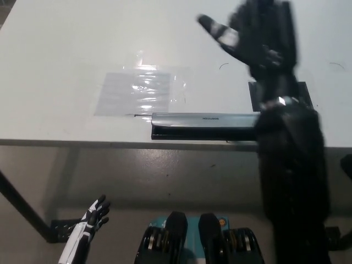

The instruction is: The paper pin puncher is placed at the center of the table and close to the robot and the robot uses its right fist to press on the paper pin puncher

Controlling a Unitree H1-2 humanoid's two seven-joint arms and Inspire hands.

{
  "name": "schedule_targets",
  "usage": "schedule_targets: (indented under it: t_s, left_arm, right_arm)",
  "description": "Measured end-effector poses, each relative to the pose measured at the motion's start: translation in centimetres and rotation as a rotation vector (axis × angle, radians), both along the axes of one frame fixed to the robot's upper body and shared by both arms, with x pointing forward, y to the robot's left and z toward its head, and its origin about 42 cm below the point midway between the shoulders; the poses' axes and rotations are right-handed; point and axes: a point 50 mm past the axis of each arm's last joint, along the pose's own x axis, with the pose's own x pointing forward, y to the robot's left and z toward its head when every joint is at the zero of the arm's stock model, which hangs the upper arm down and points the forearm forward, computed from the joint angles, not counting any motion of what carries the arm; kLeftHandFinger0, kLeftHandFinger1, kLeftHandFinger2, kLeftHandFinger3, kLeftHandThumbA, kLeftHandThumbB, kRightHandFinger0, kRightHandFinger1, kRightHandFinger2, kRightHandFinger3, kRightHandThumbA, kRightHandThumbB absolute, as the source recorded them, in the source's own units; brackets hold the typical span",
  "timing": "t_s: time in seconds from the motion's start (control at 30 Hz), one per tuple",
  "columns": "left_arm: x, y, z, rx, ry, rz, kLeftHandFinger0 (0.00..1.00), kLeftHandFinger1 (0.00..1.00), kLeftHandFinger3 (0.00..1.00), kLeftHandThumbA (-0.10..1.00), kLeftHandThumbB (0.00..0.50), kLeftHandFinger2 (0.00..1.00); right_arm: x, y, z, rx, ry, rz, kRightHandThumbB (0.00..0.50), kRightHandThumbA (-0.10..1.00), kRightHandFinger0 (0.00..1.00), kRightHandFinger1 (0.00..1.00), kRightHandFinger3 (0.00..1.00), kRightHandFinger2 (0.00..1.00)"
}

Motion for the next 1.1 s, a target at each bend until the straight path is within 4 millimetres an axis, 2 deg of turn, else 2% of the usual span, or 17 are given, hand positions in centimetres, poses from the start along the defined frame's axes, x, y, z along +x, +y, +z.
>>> schedule_targets:
  t_s: [0.07, 0.1, 0.17, 0.23, 0.3, 0.4, 0.43, 0.6, 0.7, 0.77, 0.8, 0.9, 1.03, 1.1]
  left_arm:
    - [0.0, 0.0, 0.0, 0.000, -0.002, 0.000, 1.00, 1.00, 1.00, 1.00, 0.236, 1.00]
    - [0.0, 0.0, 0.1, 0.000, -0.003, -0.001, 1.00, 1.00, 1.00, 1.00, 0.232, 1.00]
    - [0.0, 0.0, 0.1, 0.000, -0.006, -0.001, 1.00, 1.00, 1.00, 1.00, 0.227, 1.00]
    - [0.1, 0.0, 0.2, 0.000, -0.008, -0.002, 1.00, 1.00, 1.00, 1.00, 0.222, 1.00]
    - [0.1, 0.0, 0.2, 0.000, -0.009, -0.005, 1.00, 1.00, 1.00, 1.00, 0.232, 1.00]
    - [0.1, -0.1, 0.2, 0.001, -0.009, -0.012, 1.00, 1.00, 1.00, 1.00, 0.232, 1.00]
    - [0.1, -0.1, 0.2, 0.001, -0.009, -0.014, 1.00, 1.00, 1.00, 1.00, 0.230, 1.00]
    - [0.1, -0.1, 0.3, 0.002, -0.010, -0.020, 1.00, 1.00, 1.00, 1.00, 0.246, 1.00]
    - [0.1, -0.1, 0.4, 0.002, -0.014, -0.023, 1.00, 1.00, 1.00, 1.00, 0.228, 1.00]
    - [0.2, -0.1, 0.5, 0.002, -0.019, -0.026, 1.00, 1.00, 1.00, 1.00, 0.226, 1.00]
    - [0.2, -0.1, 0.5, 0.002, -0.019, -0.026, 1.00, 1.00, 1.00, 1.00, 0.230, 1.00]
    - [0.2, -0.1, 0.5, 0.002, -0.019, -0.028, 1.00, 1.00, 1.00, 1.00, 0.238, 1.00]
    - [0.2, -0.1, 0.5, 0.002, -0.019, -0.028, 1.00, 1.00, 1.00, 1.00, 0.232, 1.00]
    - [0.2, -0.1, 0.5, 0.002, -0.019, -0.028, 1.00, 1.00, 1.00, 1.00, 0.229, 1.00]
  right_arm:
    - [1.3, 1.0, -1.1, -0.020, 0.063, 0.010, 0.170, 1.00, 0.00, 0.00, 0.16, 0.24]
    - [1.8, 1.3, -2.1, -0.031, 0.102, 0.012, 0.155, 1.00, 0.00, 0.00, 0.11, 0.19]
    - [2.9, 1.9, -4.3, -0.059, 0.179, 0.012, 0.154, 1.00, 0.00, 0.00, 0.04, 0.15]
    - [3.5, 2.2, -6.1, -0.082, 0.235, 0.007, 0.160, 1.00, 0.00, 0.00, 0.05, 0.17]
    - [4.0, 2.4, -7.6, -0.098, 0.278, -0.001, 0.186, 1.00, 0.00, 0.02, 0.18, 0.30]
    - [4.1, 2.7, -9.6, -0.115, 0.327, -0.016, 0.176, 1.00, 0.00, 0.06, 0.31, 0.37]
    - [4.1, 2.7, -10.1, -0.119, 0.340, -0.020, 0.163, 1.00, 0.00, 0.08, 0.34, 0.39]
    - [3.8, 2.7, -12.7, -0.131, 0.380, -0.037, 0.160, 1.00, 0.00, 0.17, 0.47, 0.47]
    - [3.6, 2.5, -14.2, -0.141, 0.400, -0.048, 0.180, 1.00, 0.01, 0.19, 0.47, 0.48]
    - [3.5, 2.4, -15.1, -0.143, 0.414, -0.054, 0.168, 1.00, 0.00, 0.18, 0.45, 0.46]
    - [3.4, 2.3, -15.5, -0.146, 0.423, -0.055, 0.160, 1.00, 0.00, 0.11, 0.38, 0.38]
    - [3.4, 2.2, -16.7, -0.154, 0.448, -0.059, 0.152, 1.00, 0.00, 0.06, 0.34, 0.31]
    - [3.8, 2.0, -18.1, -0.160, 0.459, -0.072, 0.171, 1.00, 0.00, 0.07, 0.34, 0.33]
    - [4.2, 2.0, -18.5, -0.161, 0.457, -0.077, 0.155, 1.00, 0.00, 0.08, 0.35, 0.35]
